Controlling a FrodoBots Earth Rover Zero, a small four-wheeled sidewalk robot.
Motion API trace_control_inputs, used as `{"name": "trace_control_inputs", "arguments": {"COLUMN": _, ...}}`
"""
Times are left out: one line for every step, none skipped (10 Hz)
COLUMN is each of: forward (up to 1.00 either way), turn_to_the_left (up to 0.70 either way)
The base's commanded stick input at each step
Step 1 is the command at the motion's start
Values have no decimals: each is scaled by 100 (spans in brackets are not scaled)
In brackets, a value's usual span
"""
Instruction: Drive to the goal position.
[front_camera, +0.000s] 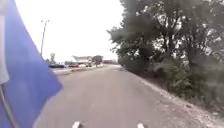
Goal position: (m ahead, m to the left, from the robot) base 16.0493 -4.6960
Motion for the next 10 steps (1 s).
{"name": "trace_control_inputs", "arguments": {"forward": 52, "turn_to_the_left": 0}}
{"name": "trace_control_inputs", "arguments": {"forward": 45, "turn_to_the_left": 0}}
{"name": "trace_control_inputs", "arguments": {"forward": 45, "turn_to_the_left": 0}}
{"name": "trace_control_inputs", "arguments": {"forward": 45, "turn_to_the_left": 0}}
{"name": "trace_control_inputs", "arguments": {"forward": 45, "turn_to_the_left": 0}}
{"name": "trace_control_inputs", "arguments": {"forward": 45, "turn_to_the_left": 0}}
{"name": "trace_control_inputs", "arguments": {"forward": 45, "turn_to_the_left": 0}}
{"name": "trace_control_inputs", "arguments": {"forward": 45, "turn_to_the_left": 0}}
{"name": "trace_control_inputs", "arguments": {"forward": 45, "turn_to_the_left": 0}}
{"name": "trace_control_inputs", "arguments": {"forward": 45, "turn_to_the_left": 0}}
